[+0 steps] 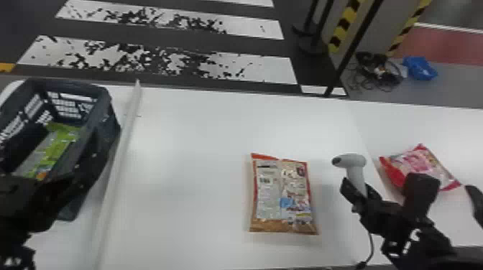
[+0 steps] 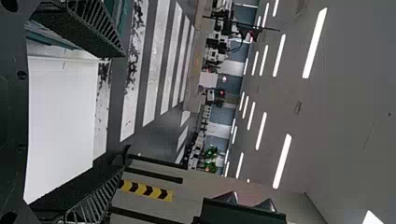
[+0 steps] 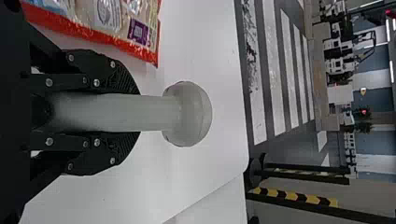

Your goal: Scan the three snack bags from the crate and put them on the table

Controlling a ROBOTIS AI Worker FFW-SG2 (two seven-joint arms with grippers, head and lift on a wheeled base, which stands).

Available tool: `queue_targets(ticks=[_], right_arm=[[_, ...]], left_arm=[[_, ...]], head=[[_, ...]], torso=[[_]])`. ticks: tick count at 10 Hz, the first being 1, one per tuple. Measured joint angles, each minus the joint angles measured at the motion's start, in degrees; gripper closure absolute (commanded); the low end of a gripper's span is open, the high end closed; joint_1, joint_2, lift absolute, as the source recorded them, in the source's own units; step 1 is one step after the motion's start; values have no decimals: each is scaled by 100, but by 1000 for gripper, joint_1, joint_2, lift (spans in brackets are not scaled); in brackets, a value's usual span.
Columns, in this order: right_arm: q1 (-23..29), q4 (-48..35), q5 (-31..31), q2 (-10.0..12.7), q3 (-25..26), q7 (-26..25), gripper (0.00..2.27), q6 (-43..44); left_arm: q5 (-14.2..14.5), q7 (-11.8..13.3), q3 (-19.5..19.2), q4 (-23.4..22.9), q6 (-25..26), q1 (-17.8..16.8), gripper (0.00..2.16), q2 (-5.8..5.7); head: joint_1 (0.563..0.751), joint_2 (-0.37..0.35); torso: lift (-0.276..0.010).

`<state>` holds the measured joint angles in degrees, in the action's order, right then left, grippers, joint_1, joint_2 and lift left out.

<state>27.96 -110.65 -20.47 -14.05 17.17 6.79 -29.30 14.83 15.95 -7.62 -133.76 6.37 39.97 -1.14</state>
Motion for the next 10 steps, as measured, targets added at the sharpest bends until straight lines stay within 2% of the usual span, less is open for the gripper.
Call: queue_targets(ticks=[3, 4, 5, 6, 7, 8, 10], right_arm=[[-235, 902, 24, -94, 136, 221, 2243, 603], [-237, 1045, 12, -94, 186, 294, 2182, 719], [-238, 1150, 9, -96, 216, 318, 1983, 786], [-238, 1249, 13, -98, 247, 384, 1312, 879], [-238, 1295, 27, -98, 269, 453, 498, 952], [-232, 1303, 38, -107, 276, 479, 336, 994], [-220, 1297, 43, -146, 300, 481, 221, 1022]], left_arm=[[-81, -39, 112, 281, -51, -23, 12, 29], [-92, -38, 126, 393, -119, -25, 12, 29], [-101, -33, 144, 477, -186, -25, 12, 24], [-103, -31, 159, 526, -266, -25, 12, 13], [-104, -27, 180, 534, -317, -25, 12, 6], [-104, -26, 199, 533, -341, -25, 12, 4], [-170, -31, 271, 502, -355, -35, 12, 3]], head=[[695, -287], [695, -298], [695, -308], [695, -315], [695, -317], [695, -321], [695, -335]], torso=[[-94], [-94], [-94], [-94], [-94], [-94], [-94]])
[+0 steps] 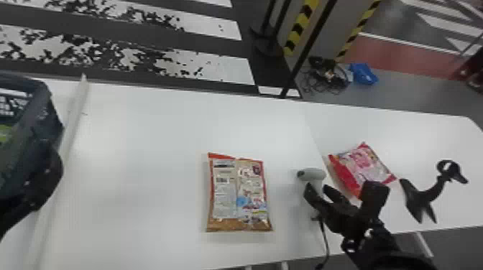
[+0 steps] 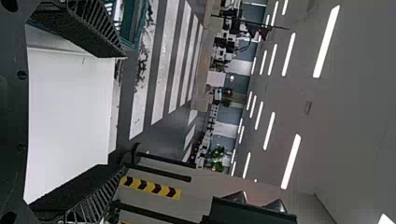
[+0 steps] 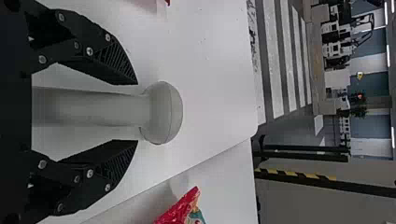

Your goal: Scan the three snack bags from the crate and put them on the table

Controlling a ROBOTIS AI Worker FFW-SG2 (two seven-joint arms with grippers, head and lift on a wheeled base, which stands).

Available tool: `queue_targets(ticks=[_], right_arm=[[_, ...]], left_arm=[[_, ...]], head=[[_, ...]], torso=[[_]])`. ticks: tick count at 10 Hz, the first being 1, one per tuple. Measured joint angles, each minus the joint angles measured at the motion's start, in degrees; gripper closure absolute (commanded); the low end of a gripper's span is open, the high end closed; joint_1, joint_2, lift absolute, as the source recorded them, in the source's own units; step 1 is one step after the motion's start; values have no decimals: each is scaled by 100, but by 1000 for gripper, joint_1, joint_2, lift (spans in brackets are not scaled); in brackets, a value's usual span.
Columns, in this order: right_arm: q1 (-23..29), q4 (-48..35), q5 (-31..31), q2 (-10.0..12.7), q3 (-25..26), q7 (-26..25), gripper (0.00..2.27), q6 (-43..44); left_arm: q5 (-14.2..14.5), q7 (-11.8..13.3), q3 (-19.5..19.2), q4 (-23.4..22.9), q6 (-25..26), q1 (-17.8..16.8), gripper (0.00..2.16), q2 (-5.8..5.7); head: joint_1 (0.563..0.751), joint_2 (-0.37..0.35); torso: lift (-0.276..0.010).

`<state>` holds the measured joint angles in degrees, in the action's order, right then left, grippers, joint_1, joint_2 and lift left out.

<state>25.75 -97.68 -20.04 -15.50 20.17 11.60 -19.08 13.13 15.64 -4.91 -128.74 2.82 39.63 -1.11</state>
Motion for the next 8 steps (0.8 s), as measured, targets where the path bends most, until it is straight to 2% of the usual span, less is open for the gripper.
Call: queue_targets(ticks=[1, 3, 4, 6, 7, 8], right_arm=[[40, -86, -25, -9, 49, 30, 198, 0], [467, -803, -380, 14, 303, 344, 198, -155], [627, -1262, -509, 50, 450, 704, 198, -665], [355, -1722, -634, 64, 830, 2024, 201, -2713], [50, -1756, -579, 12, 915, 2451, 201, -3838], [-205, -1719, -434, -109, 812, 2551, 201, -4559]], left_arm=[[-18, 0, 18, -32, 8, -5, 12, 0], [-42, -9, 25, -61, 12, -30, 12, 2], [-50, -23, 28, -61, 13, -44, 12, 4], [-130, -44, 60, -56, 13, -53, 12, 0], [-167, -45, 79, -55, 13, -59, 12, -12], [-178, -45, 84, -55, 12, -62, 12, -25]], head=[[695, -338], [695, -332], [695, -308], [695, -257], [695, -236], [695, -224]], torso=[[-94], [-94], [-94], [-94], [-94], [-94]])
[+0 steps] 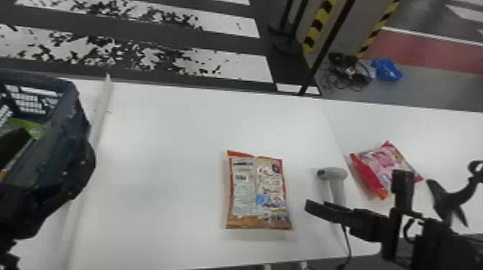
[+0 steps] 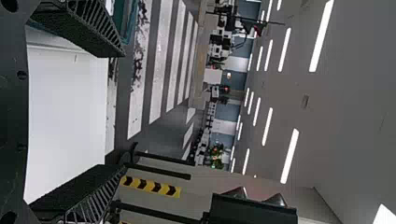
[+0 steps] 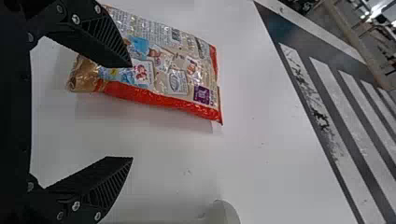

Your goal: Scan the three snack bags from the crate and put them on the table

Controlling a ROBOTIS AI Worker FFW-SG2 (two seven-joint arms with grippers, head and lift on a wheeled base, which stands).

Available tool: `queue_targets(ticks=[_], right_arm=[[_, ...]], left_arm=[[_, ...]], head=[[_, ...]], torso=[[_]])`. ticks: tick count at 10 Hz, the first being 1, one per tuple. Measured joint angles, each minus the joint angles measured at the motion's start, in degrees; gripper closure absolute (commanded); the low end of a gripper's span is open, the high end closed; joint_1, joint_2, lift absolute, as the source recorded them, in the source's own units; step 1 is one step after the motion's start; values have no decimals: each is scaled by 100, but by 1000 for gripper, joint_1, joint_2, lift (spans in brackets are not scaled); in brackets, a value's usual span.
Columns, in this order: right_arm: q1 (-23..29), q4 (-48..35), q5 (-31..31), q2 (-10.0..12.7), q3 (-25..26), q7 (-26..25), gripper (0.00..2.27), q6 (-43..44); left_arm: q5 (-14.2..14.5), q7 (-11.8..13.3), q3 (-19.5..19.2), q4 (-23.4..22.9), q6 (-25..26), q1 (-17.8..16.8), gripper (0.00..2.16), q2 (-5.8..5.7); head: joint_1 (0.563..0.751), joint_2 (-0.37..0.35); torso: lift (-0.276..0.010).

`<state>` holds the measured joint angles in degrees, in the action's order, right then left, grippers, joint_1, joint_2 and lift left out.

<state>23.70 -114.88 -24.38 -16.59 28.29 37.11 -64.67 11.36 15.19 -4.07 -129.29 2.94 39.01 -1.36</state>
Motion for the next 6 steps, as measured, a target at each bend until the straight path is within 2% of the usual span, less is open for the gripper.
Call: queue_targets(ticks=[1, 3, 6], right_arm=[[-205, 105, 154, -133, -228, -1, 201, -374], [-527, 401, 378, -277, -709, 52, 201, -598], [-885, 874, 515, -283, -1104, 257, 201, -612]], left_arm=[[-7, -7, -3, 1, -1, -2, 12, -11], [-41, -8, -2, 23, 0, -6, 12, -23], [-63, -17, -3, 48, 1, -45, 12, -36]], head=[[695, -219], [695, -187], [695, -147]], torso=[[-94], [-94], [-94]])
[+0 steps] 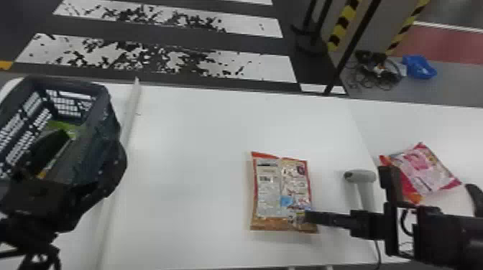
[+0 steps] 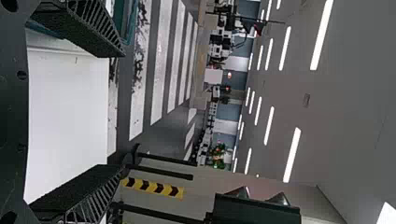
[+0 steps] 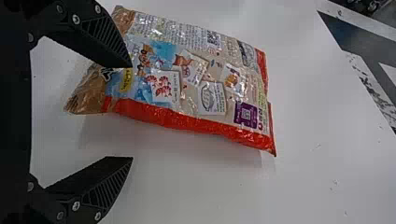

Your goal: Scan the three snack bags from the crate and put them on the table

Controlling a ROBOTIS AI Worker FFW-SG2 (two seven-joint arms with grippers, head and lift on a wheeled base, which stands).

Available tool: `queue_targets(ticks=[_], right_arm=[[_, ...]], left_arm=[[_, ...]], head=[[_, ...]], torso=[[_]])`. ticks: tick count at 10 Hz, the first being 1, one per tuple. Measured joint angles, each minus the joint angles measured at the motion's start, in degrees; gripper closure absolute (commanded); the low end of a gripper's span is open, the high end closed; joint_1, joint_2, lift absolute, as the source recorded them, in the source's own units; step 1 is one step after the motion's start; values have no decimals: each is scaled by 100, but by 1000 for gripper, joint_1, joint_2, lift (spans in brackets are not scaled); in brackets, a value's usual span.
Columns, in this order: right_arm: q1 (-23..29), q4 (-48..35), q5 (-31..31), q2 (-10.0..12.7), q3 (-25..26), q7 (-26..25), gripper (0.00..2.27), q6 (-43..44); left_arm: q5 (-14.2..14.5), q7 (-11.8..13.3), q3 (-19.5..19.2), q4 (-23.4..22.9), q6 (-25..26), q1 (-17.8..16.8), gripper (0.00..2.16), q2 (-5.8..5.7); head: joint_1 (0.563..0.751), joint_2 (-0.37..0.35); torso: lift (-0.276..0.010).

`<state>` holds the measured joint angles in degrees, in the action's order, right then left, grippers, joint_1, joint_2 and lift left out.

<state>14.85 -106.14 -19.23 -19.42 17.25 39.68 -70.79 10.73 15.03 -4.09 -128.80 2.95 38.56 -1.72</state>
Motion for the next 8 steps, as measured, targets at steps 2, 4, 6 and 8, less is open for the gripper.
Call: queue_targets(ticks=[2, 4, 6, 8], right_arm=[[-158, 125, -1, 7, -114, 48, 255, -134], [-337, 315, -37, 6, -214, 168, 1582, -267], [-505, 461, 129, 11, -435, 168, 2240, -365], [-448, 388, 160, 62, -472, 146, 2240, -41]], left_arm=[[-17, -8, -3, 96, 15, -91, 12, -3], [-18, -8, -2, 208, 31, -196, 12, -8], [-18, -8, -3, 312, 51, -263, 12, -28], [-18, -20, -18, 345, 53, -299, 12, -44]], head=[[695, -128], [695, -113], [695, -97], [695, -86]], torso=[[-94], [-94], [-94], [-94]])
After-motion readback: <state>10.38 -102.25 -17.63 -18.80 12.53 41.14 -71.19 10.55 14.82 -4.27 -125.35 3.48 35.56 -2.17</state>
